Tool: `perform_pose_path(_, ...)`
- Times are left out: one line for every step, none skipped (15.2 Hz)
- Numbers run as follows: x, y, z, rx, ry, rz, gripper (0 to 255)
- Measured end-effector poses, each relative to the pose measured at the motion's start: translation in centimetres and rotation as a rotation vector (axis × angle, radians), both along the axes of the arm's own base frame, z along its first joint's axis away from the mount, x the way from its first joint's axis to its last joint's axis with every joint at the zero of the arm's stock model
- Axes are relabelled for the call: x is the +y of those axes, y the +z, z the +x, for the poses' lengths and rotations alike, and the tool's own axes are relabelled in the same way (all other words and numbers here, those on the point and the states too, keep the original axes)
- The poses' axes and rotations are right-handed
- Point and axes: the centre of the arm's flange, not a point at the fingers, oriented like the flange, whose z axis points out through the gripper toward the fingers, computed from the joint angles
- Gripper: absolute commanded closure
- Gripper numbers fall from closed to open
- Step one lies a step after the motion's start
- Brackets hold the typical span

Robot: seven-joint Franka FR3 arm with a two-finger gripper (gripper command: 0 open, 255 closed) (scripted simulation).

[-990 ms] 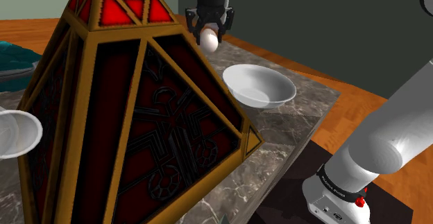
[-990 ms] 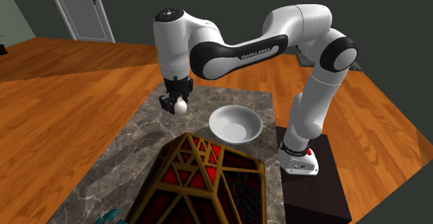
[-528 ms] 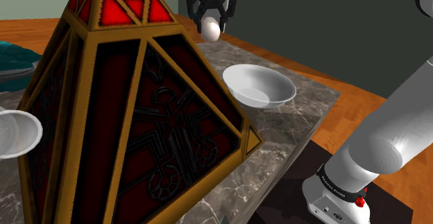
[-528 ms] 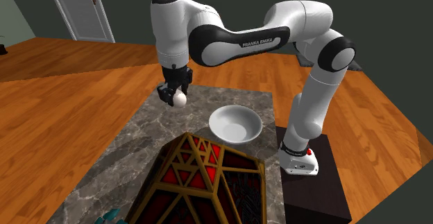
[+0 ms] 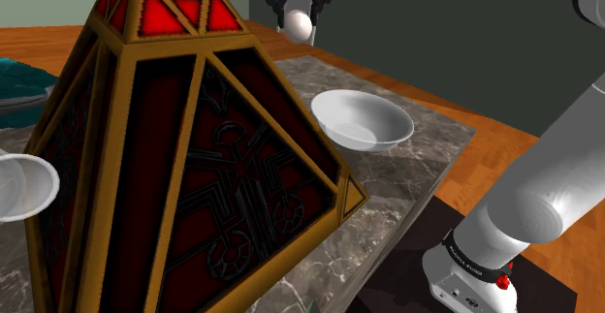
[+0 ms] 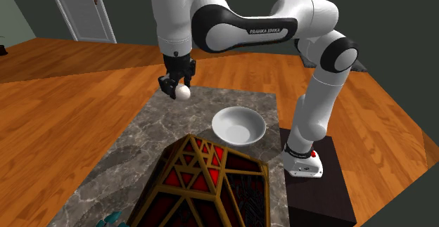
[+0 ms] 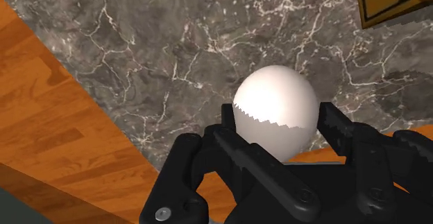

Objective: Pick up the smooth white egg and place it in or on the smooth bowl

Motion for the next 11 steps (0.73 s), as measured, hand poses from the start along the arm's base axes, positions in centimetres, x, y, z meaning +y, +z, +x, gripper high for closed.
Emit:
perform_pose_path(-0.2,0.0,-1.0,0.000,0.000,0.000,255)
perform_pose_path(-0.1,0.4,-2.2,0.000,0.000,0.000,255)
perform_pose_path(0.0,0.6,-3.5,-0.001,0.001,0.000,255)
perform_pose_path(0.1,0.6,-4.6,-0.001,0.001,0.000,255)
perform_pose_path(0.1,0.7,-5.8,0.000,0.001,-0.001,255)
perform_pose_path(-0.2,0.7,-7.1,0.000,0.001,-0.001,255)
perform_pose_path(-0.3,0.8,-8.2,0.000,0.001,-0.001,255)
perform_pose_path(-0.3,0.8,-9.4,0.000,0.001,-0.001,255)
perform_pose_path(-0.2,0.9,-11.1,0.000,0.001,-0.001,255)
perform_pose_path(-0.1,1.1,-12.6,-0.001,0.001,-0.001,255)
perform_pose_path(0.0,1.0,-13.8,-0.001,0.001,-0.001,255)
